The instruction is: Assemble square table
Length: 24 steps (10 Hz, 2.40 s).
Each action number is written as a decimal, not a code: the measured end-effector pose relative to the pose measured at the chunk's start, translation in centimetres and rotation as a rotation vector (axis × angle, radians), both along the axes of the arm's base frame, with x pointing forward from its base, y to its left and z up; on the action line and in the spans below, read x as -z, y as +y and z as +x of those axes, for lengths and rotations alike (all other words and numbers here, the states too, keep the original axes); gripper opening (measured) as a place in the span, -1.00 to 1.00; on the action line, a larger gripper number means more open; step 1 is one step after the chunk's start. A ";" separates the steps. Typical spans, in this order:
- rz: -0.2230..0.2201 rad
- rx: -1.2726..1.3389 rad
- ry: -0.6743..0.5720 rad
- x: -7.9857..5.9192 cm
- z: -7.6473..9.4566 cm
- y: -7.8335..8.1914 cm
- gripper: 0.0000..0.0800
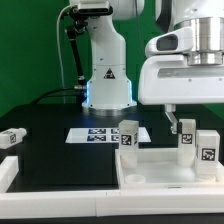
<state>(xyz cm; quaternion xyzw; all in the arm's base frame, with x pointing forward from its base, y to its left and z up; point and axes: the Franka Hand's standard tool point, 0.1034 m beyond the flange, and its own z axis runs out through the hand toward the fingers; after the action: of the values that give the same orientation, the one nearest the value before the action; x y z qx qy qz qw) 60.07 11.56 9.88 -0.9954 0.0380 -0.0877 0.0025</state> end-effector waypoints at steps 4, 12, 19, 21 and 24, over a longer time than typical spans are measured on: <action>0.016 0.038 0.285 0.2 0.8 -1.6 0.62; 0.032 0.108 0.178 1.0 2.6 1.0 0.62; 0.044 0.246 0.173 1.2 2.6 0.8 -0.22; 0.054 0.391 0.172 1.2 2.6 0.5 -0.27; 0.077 0.673 0.168 1.3 2.6 0.3 -0.27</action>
Offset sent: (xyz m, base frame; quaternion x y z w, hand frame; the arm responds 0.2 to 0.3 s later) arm 0.0182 -0.0028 -0.0039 0.0481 -0.2140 0.0194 0.9755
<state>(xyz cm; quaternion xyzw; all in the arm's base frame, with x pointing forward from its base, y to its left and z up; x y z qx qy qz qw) 62.70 11.89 8.57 -0.9300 0.3675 0.0002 0.0080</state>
